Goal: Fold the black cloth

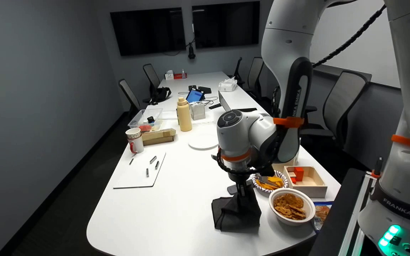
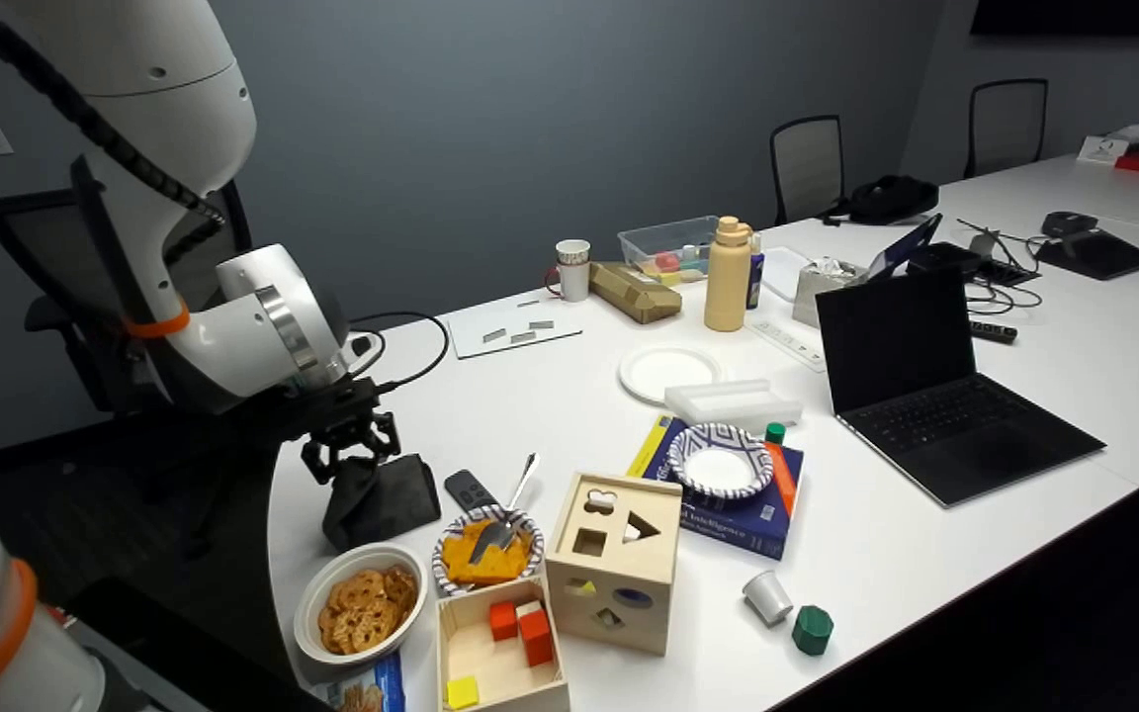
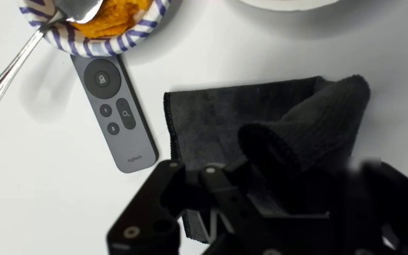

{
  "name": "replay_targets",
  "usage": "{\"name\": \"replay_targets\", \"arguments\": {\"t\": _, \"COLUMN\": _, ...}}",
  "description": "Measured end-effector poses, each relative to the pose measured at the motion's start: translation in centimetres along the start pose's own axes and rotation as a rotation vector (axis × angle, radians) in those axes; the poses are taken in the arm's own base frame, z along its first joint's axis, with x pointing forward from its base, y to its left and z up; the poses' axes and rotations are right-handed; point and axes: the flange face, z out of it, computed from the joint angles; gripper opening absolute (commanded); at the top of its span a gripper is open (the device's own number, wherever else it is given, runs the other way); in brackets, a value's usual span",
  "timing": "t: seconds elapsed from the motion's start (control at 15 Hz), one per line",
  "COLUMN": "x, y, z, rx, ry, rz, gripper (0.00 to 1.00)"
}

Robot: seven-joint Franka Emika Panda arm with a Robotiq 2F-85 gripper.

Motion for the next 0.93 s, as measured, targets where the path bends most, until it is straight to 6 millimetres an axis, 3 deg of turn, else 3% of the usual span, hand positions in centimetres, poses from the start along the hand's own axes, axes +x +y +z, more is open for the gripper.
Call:
{"name": "replay_targets", "arguments": {"t": 0.4, "x": 1.7, "y": 2.9, "z": 1.8, "rx": 0.002, "ry": -0.007, "rz": -0.159, "gripper": 0.00}}
{"name": "replay_targets", "arguments": {"t": 0.87, "x": 2.6, "y": 4.1, "z": 5.5, "rx": 0.040, "ry": -0.042, "rz": -0.234, "gripper": 0.00}}
{"name": "replay_targets", "arguments": {"t": 0.93, "x": 2.5, "y": 4.4, "z": 6.0, "rx": 0.043, "ry": -0.050, "rz": -0.234, "gripper": 0.25}}
